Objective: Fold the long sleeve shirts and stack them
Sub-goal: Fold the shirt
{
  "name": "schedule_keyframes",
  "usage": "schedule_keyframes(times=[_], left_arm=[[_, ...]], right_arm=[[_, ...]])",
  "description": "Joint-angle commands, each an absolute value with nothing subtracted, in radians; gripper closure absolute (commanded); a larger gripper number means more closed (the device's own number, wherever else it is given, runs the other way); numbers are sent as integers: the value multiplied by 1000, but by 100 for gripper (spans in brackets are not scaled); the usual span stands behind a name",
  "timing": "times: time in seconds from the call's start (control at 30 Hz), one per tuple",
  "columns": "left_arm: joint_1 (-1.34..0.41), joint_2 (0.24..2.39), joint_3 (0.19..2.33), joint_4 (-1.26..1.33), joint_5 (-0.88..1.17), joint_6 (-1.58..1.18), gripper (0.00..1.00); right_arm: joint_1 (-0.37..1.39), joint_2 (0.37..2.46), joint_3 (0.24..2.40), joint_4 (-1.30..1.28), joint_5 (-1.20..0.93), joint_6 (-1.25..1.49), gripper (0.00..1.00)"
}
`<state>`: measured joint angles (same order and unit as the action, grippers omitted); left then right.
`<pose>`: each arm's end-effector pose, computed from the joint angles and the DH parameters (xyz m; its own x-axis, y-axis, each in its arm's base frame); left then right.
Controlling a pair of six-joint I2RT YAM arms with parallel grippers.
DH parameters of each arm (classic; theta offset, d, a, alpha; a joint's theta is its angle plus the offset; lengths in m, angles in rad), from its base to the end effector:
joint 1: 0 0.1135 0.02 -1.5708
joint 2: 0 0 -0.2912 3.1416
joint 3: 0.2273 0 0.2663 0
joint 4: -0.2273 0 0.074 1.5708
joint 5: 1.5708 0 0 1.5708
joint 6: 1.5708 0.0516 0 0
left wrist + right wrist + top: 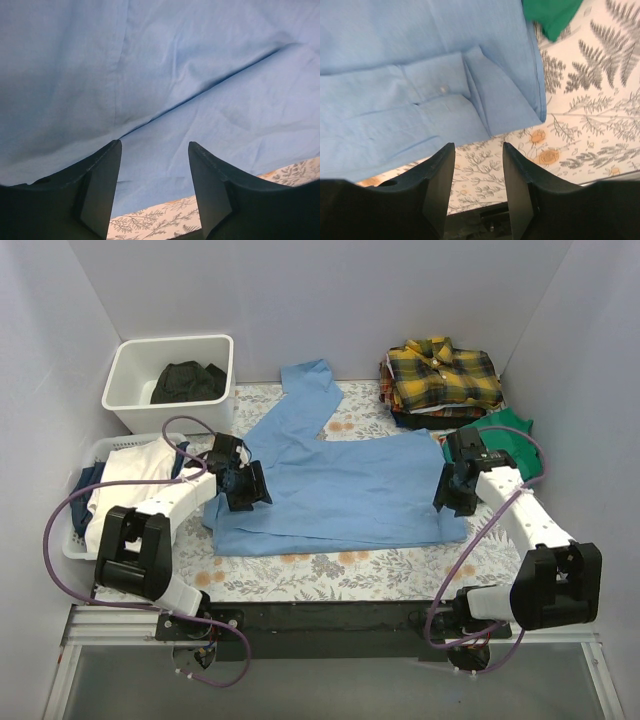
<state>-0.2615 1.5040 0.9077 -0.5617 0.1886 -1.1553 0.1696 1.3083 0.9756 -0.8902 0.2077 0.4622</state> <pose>0.2863 -0.0866 0.1938 -0.6560 -0.7548 -0.0048 -0.6777 0.5918 -0.4364 0.2499 0.0320 0.2497 -0.8721 0.2934 -0.3916 0.3274 0.9446 -0.0215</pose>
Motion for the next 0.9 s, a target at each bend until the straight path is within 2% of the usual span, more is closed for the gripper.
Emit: schedule_keyframes(times=[0.0, 0.2, 0.47, 0.6, 0.7, 0.87], left_arm=[[-256, 1488, 1005, -594, 187, -1128, 44], [-262, 1540, 1019, -595, 213, -1150, 44], [-310, 1543, 973, -572, 212, -1199, 44], [-376, 1588, 945, -578, 157, -1242, 45], [-434, 1626, 933, -603, 31, -1259, 45], [-440, 1680, 931, -682, -38, -1322, 45]], right_arm=[[167, 1362, 1109, -858, 207, 410, 49], [242, 1538, 1178, -795, 129, 353, 50], [367, 1637, 1100, -715, 63, 370, 50], [383, 1664, 1051, -663, 31, 371, 50], [388, 1695, 1020, -644, 17, 361, 51], [397, 1750, 1002, -655, 6, 350, 53]])
